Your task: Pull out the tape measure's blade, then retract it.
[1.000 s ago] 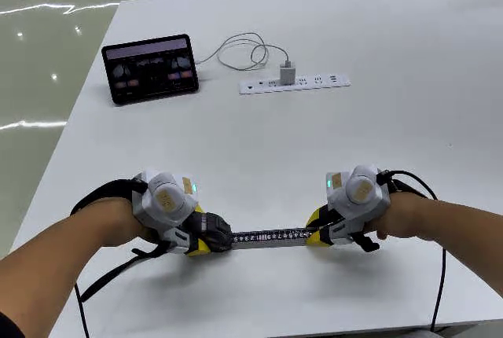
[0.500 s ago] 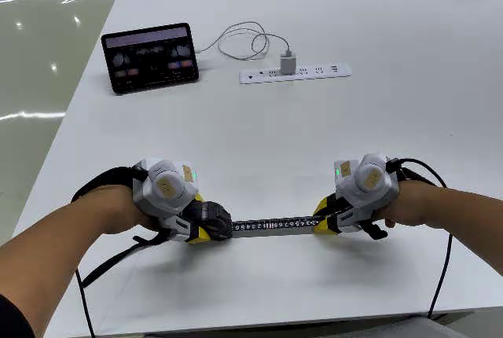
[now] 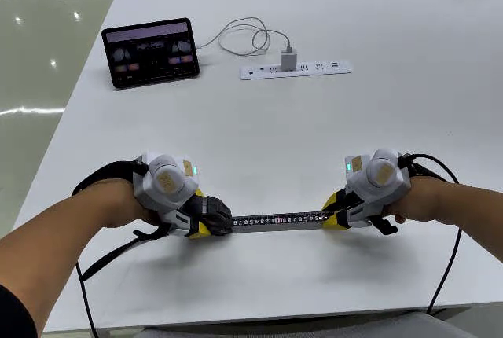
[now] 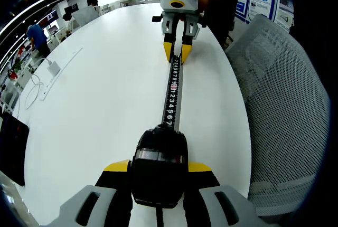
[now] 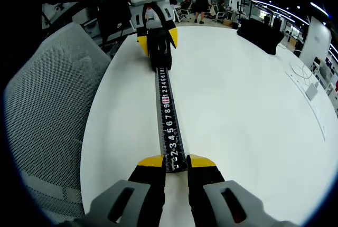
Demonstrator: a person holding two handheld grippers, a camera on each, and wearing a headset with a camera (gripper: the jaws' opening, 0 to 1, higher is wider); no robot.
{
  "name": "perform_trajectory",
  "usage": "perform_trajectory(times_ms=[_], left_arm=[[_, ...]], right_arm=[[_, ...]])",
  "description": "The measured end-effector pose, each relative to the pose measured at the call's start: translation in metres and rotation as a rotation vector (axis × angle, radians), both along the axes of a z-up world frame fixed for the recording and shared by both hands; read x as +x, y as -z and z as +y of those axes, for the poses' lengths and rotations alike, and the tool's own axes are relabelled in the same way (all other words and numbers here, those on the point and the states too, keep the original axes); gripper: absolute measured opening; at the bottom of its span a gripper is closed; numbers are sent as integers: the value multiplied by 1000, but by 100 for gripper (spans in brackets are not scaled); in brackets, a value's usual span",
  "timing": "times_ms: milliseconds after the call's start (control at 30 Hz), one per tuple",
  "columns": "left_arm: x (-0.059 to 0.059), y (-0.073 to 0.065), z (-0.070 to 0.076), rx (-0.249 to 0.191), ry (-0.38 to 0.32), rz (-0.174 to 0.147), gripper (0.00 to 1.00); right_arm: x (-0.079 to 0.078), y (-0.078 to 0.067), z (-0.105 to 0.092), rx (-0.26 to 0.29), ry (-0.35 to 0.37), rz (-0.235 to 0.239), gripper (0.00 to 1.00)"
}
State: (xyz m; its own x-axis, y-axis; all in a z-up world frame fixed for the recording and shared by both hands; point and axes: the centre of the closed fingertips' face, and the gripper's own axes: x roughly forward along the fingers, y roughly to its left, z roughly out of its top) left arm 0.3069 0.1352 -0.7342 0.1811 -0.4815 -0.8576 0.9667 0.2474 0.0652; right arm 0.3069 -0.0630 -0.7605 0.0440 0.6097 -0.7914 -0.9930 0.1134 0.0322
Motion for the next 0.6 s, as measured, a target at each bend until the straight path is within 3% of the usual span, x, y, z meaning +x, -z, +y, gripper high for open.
perform_trajectory(times_ms=[600], left_arm=[[0, 0, -1, -4, -7, -3, 33]], right_arm=[[4, 1, -24, -14, 16, 2, 11]])
